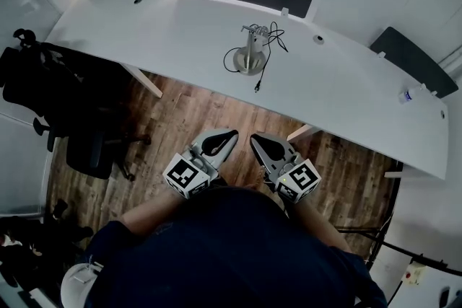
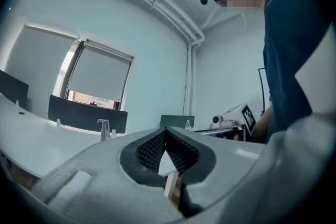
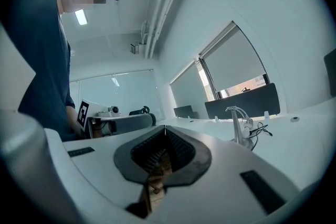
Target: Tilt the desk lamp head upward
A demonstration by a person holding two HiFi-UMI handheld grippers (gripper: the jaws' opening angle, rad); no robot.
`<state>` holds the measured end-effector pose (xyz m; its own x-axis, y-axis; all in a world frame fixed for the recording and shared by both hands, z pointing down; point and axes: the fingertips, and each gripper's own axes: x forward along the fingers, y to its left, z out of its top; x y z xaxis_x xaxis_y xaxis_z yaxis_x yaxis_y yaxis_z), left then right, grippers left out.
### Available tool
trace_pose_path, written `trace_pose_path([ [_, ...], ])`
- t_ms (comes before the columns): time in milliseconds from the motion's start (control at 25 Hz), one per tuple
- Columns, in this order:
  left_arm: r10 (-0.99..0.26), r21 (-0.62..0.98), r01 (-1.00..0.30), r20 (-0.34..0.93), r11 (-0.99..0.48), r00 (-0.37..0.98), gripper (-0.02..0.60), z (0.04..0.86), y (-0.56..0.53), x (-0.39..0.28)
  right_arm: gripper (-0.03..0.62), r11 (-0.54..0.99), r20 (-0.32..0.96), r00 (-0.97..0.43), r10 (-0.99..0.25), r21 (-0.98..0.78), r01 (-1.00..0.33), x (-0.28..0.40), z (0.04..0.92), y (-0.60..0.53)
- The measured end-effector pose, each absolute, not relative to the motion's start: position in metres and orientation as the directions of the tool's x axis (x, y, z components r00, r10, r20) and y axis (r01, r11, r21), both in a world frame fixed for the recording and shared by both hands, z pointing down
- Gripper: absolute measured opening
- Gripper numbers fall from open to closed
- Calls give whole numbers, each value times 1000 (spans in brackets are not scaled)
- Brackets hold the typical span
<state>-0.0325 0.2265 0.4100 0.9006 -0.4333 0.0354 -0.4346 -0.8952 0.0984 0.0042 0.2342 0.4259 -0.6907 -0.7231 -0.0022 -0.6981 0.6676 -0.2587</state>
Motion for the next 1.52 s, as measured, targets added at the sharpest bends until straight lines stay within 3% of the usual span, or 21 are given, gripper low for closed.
trace_pose_path([
  [360, -449, 101, -448, 13, -888, 893, 6, 416, 180, -24, 11, 656, 18, -685, -729, -270, -705, 20, 443, 199],
  [1000, -339, 119, -338, 10, -934, 941, 7, 417, 7, -22, 11, 558, 69, -584, -809, -223, -799, 21, 435, 37],
  [1520, -259, 122, -261, 39, -957, 965, 6, 445, -63, -3, 11, 481, 108, -505, -856, -190, -856, 45, 437, -33],
])
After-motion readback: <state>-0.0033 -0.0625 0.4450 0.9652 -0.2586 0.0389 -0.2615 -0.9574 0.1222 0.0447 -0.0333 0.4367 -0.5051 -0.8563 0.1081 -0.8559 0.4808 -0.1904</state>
